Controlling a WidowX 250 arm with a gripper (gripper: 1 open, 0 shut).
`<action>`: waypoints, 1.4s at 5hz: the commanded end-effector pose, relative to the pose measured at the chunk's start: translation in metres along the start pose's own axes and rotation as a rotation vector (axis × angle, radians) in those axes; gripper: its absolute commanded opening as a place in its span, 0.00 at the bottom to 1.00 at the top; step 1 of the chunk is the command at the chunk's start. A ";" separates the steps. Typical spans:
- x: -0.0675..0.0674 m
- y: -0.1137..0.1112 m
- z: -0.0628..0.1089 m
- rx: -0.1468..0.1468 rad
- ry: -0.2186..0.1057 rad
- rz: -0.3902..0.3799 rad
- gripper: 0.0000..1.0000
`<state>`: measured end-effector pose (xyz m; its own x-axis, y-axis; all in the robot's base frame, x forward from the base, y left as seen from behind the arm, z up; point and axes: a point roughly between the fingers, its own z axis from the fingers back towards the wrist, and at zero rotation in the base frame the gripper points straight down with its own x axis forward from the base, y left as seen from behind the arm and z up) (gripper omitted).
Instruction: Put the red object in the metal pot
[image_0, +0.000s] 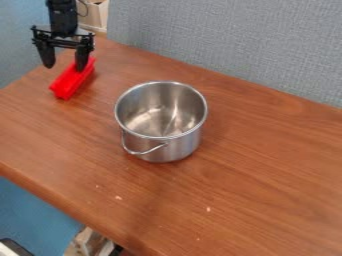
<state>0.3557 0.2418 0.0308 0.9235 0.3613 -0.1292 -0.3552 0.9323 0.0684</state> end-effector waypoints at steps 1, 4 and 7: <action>-0.014 -0.020 -0.087 -0.019 0.214 -0.014 1.00; -0.012 -0.025 -0.094 -0.020 0.259 -0.013 1.00; -0.019 -0.048 -0.056 -0.062 0.198 -0.058 0.00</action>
<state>0.3606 0.2172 0.0088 0.9102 0.3598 -0.2050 -0.3626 0.9316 0.0248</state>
